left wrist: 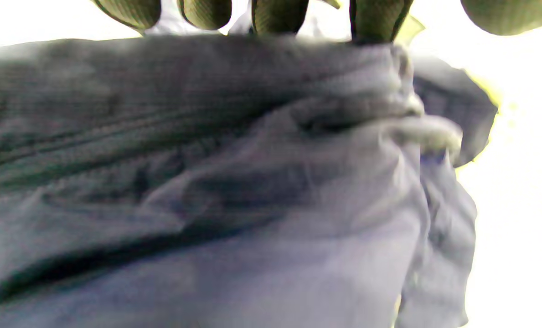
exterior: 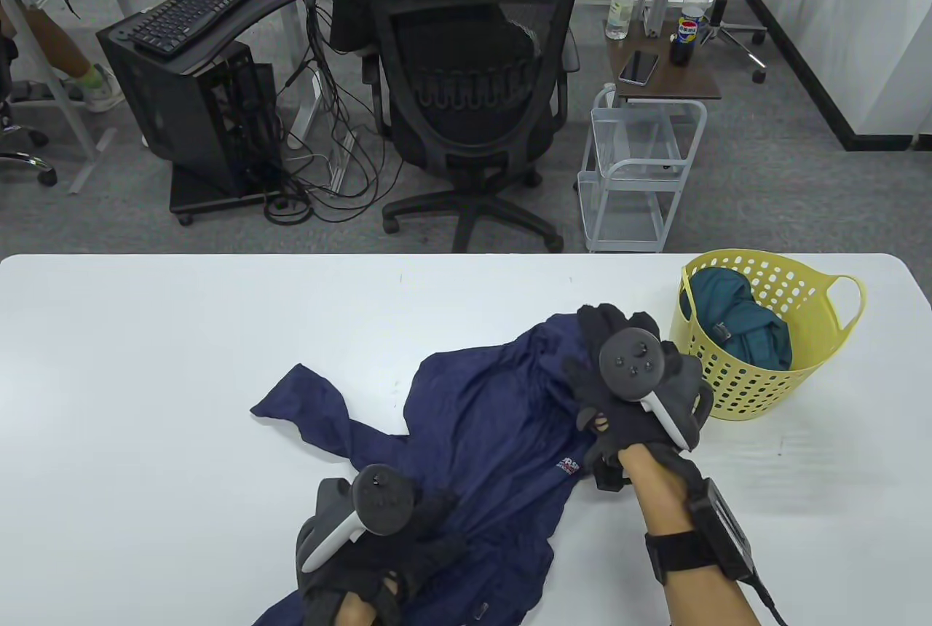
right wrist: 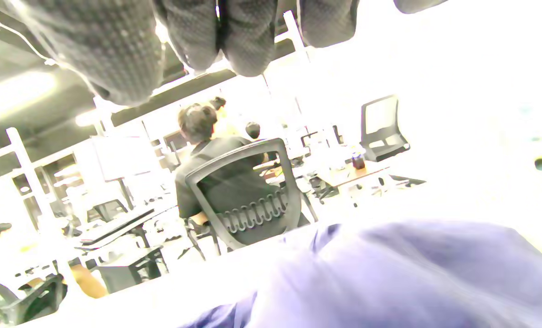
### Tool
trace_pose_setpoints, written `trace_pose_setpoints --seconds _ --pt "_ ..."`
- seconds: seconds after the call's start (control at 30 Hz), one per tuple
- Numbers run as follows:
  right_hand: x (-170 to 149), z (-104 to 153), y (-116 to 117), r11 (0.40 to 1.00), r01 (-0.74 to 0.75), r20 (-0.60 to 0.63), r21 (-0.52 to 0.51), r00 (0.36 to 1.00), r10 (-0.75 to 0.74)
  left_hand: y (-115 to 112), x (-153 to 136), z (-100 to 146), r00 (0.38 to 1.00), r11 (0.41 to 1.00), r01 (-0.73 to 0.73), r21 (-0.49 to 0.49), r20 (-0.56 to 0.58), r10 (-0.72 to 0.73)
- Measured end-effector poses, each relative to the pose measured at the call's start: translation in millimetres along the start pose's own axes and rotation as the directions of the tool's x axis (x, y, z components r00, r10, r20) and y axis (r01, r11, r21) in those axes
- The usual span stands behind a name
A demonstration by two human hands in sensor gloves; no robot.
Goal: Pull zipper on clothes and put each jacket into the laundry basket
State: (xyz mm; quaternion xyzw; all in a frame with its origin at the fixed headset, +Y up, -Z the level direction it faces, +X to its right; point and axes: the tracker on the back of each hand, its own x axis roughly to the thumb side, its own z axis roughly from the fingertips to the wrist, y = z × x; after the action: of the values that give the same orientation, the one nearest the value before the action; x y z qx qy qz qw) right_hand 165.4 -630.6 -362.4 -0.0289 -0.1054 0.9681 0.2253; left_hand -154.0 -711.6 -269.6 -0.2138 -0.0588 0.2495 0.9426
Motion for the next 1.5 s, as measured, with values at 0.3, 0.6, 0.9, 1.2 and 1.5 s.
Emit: trace_pose_setpoints --seconds 0.3,0.6,0.9,1.2,1.5 --pt "3.9 83.2 50.1 0.949 -0.120 0.245 0.291 0.968 0.047 10.7 -7.8 -11.6 0.959 0.911 0.281 0.303 -0.064 -0.275" --pt "18.6 141.3 145.0 0.690 -0.556 0.423 0.464 0.823 0.379 -55.1 -1.6 -70.3 0.906 0.902 0.418 -0.111 -0.016 -0.422" --pt "-53.2 90.7 113.9 0.726 -0.341 0.154 0.597 0.937 0.314 -31.2 -34.8 -67.7 0.906 0.953 0.301 -0.041 -0.301 -0.299" --pt "-120.4 64.3 88.6 0.810 -0.187 -0.047 0.555 0.966 0.255 -23.4 -60.7 -67.4 0.855 0.962 0.266 -0.057 -0.448 -0.263" --pt "-130.6 65.9 64.8 0.830 -0.205 -0.086 0.518 0.954 0.288 -10.9 -54.0 -47.4 0.898 0.958 0.256 -0.131 -0.334 -0.285"
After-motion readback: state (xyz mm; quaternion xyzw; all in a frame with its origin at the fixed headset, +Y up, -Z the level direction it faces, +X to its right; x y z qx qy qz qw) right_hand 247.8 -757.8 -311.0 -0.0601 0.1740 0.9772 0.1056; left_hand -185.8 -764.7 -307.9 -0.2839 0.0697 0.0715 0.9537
